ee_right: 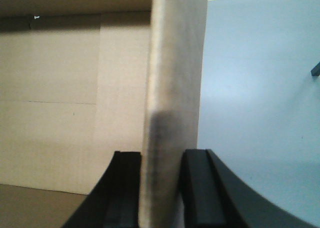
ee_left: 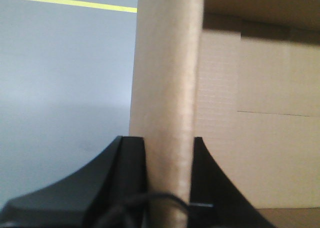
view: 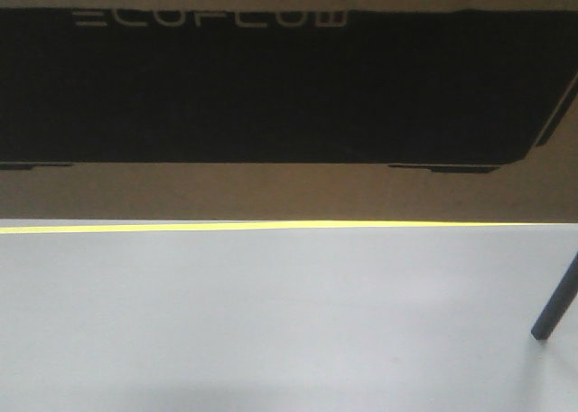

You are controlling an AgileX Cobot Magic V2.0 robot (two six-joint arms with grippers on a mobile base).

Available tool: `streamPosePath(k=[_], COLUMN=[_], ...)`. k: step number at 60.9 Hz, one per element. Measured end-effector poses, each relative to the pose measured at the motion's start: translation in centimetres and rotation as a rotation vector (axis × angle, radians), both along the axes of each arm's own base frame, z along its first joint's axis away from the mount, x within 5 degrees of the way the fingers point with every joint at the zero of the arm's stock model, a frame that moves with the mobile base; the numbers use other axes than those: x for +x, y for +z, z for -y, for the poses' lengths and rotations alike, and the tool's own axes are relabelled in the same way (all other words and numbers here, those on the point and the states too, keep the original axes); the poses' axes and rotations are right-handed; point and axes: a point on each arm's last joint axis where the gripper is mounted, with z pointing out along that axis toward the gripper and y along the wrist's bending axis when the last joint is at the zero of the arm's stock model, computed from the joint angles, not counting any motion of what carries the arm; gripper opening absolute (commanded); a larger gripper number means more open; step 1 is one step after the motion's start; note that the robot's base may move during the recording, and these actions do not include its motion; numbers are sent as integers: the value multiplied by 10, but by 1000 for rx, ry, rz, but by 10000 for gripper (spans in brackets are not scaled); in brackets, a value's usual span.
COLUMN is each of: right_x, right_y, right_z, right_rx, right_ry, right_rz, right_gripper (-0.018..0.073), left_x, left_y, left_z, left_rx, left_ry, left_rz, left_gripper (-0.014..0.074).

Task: Grab box from left shelf to table start
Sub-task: 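Carry the box with both grippers across the floor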

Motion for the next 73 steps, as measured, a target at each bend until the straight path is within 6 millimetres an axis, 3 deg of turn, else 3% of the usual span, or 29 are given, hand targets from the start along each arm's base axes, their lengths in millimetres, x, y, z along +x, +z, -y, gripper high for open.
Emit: streamPosePath(k=[73], right_x=[0], right_y=[0], right_z=[0], right_rx=[-3], right_ry=[-2], right_rz=[0], right_gripper=[18], left_x=[2], left_y=[2], left_z=[0], left_rx=[-6], left_ry=[-1], left_rz=[28], left_gripper=[-85])
